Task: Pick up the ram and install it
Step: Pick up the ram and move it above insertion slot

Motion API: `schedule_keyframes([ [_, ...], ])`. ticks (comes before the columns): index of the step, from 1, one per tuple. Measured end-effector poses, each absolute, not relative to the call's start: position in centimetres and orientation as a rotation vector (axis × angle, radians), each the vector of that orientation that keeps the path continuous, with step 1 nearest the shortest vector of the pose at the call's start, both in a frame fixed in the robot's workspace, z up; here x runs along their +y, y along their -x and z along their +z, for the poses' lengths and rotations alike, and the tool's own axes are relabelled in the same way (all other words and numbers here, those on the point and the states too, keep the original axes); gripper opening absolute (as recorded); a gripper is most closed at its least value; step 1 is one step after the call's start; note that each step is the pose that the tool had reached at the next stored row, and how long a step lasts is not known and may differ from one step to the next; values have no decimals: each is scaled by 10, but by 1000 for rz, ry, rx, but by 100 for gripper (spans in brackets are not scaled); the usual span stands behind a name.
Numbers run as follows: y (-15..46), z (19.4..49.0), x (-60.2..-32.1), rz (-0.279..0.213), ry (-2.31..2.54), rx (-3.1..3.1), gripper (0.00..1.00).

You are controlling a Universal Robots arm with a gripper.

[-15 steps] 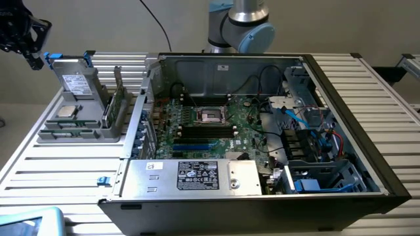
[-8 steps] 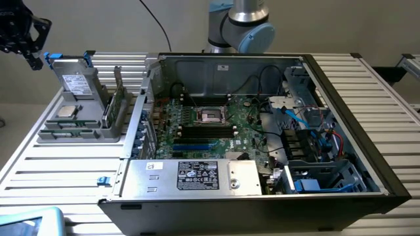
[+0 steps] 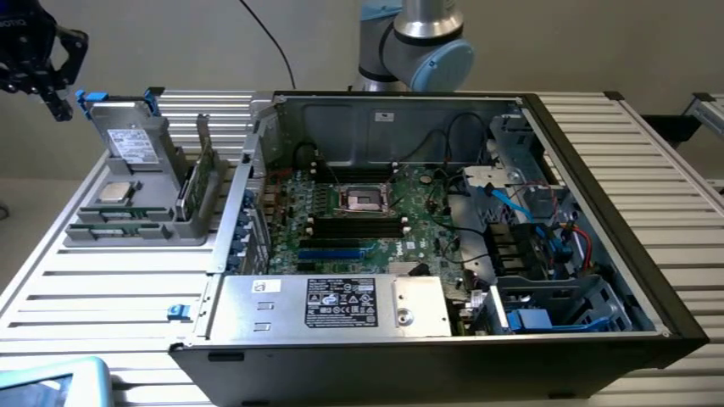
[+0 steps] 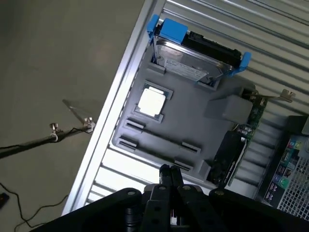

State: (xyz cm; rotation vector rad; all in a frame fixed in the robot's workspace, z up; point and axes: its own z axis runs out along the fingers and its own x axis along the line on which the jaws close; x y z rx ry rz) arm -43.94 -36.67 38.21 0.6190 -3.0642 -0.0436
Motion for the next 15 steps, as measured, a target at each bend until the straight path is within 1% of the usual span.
schedule_keyframes([
  [15, 439, 382, -367, -40, -1030, -2948, 11],
])
